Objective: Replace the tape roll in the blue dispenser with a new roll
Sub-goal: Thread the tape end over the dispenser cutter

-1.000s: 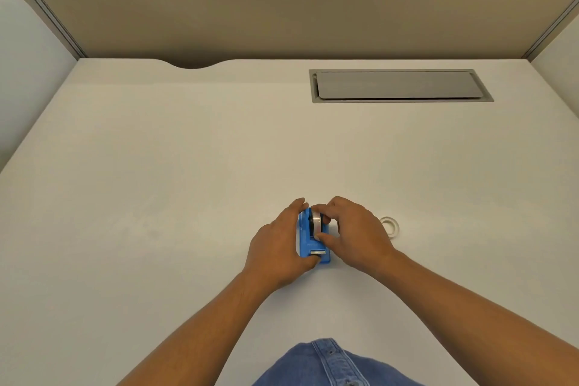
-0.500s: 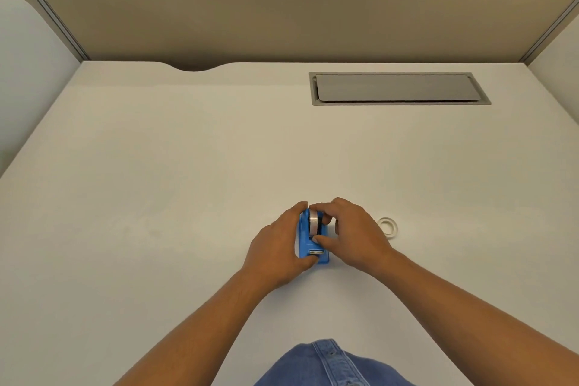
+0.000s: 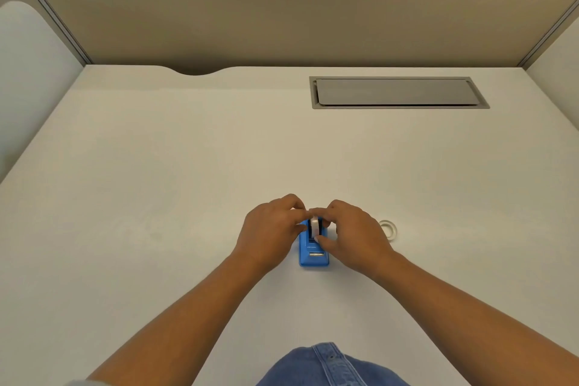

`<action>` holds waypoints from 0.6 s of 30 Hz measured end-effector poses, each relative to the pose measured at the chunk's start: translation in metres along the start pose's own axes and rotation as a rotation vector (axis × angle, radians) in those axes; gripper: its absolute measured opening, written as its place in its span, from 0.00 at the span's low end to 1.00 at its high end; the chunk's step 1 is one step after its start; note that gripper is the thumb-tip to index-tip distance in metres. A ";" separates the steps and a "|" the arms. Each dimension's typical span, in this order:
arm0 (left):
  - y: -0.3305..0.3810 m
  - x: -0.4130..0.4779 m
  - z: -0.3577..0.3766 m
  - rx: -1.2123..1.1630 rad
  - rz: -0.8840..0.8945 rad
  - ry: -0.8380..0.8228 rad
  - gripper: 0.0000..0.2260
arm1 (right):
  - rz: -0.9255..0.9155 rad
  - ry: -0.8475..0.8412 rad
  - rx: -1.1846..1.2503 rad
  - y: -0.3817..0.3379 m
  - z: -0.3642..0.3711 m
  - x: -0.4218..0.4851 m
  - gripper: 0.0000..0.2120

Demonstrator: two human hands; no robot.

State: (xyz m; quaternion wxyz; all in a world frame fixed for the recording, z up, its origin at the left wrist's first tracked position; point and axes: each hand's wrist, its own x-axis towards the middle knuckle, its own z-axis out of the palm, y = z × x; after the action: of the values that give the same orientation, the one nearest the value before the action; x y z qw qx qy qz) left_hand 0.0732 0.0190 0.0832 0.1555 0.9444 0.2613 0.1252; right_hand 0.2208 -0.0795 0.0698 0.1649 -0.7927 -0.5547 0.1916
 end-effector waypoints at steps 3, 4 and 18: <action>-0.002 0.005 0.001 0.099 0.102 -0.047 0.08 | -0.013 0.000 -0.040 -0.004 -0.002 -0.001 0.18; -0.002 0.007 0.001 0.126 0.124 -0.063 0.08 | -0.016 0.002 -0.044 -0.005 -0.002 -0.002 0.18; 0.000 0.015 -0.002 0.288 0.286 -0.102 0.07 | -0.006 -0.008 -0.051 -0.010 -0.007 -0.002 0.14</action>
State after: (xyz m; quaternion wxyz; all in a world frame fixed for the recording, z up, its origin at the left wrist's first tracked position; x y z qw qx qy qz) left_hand 0.0854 0.0274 0.0876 0.0126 0.9894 0.1317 0.0593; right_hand 0.2156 -0.0782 0.0803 0.1429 -0.7944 -0.5623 0.1799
